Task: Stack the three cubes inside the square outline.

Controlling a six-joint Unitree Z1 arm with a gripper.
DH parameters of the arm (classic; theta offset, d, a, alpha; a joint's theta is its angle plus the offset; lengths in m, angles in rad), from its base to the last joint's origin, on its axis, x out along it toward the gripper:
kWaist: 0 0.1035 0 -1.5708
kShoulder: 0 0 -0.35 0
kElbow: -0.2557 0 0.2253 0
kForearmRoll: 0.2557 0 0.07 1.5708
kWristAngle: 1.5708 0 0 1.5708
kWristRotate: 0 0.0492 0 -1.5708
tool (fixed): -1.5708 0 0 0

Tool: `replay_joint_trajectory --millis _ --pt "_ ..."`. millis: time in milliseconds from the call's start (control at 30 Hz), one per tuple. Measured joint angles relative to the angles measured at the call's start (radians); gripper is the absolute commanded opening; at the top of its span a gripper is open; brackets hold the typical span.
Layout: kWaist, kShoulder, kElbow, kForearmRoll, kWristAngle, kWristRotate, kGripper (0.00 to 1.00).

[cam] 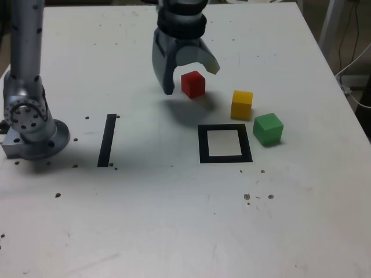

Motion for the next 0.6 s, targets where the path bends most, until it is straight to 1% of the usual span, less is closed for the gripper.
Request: replay_joint_trajectory --millis 200,400,467,600 --pt "0.016 0.06 -0.043 0.01 -0.01 0.013 0.95" --pt "0.036 0.115 -0.093 0.034 -0.019 0.029 0.86" --pt "0.043 0.122 -0.105 0.046 -0.02 0.035 0.8" --pt "0.063 0.146 -0.133 0.059 -0.02 0.045 0.59"
